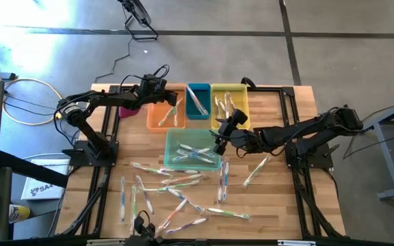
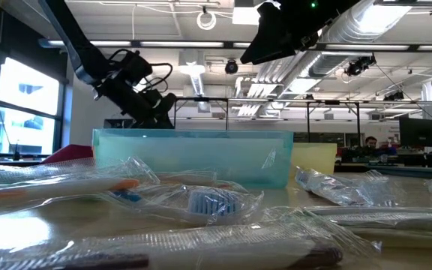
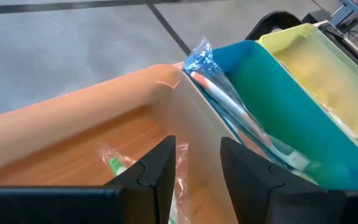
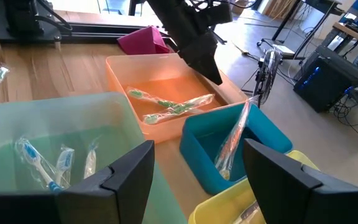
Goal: Pick & Place Toothbrushes
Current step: Put the green toothbrush into the orange bin
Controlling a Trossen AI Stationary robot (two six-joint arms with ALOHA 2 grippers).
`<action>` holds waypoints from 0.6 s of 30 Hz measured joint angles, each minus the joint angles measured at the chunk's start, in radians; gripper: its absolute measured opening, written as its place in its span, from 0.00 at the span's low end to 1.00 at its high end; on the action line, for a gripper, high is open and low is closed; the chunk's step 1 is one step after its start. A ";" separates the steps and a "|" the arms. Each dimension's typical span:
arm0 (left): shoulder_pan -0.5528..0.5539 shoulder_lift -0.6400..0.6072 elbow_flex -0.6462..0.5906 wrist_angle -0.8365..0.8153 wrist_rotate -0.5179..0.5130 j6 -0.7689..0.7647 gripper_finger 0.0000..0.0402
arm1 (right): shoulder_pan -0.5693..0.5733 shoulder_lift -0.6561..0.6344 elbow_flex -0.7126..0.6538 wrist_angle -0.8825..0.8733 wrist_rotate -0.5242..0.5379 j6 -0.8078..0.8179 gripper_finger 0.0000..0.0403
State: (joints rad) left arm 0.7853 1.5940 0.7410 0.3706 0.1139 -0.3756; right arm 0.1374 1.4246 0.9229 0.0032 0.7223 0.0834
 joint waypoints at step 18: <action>-0.127 -0.135 -0.088 0.049 -0.006 0.122 0.31 | 0.000 0.000 0.000 0.008 0.000 0.027 0.58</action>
State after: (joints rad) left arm 0.6581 1.4588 0.6530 0.4198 0.1078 -0.2533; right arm 0.1375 1.4246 0.9228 0.0115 0.7225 0.1100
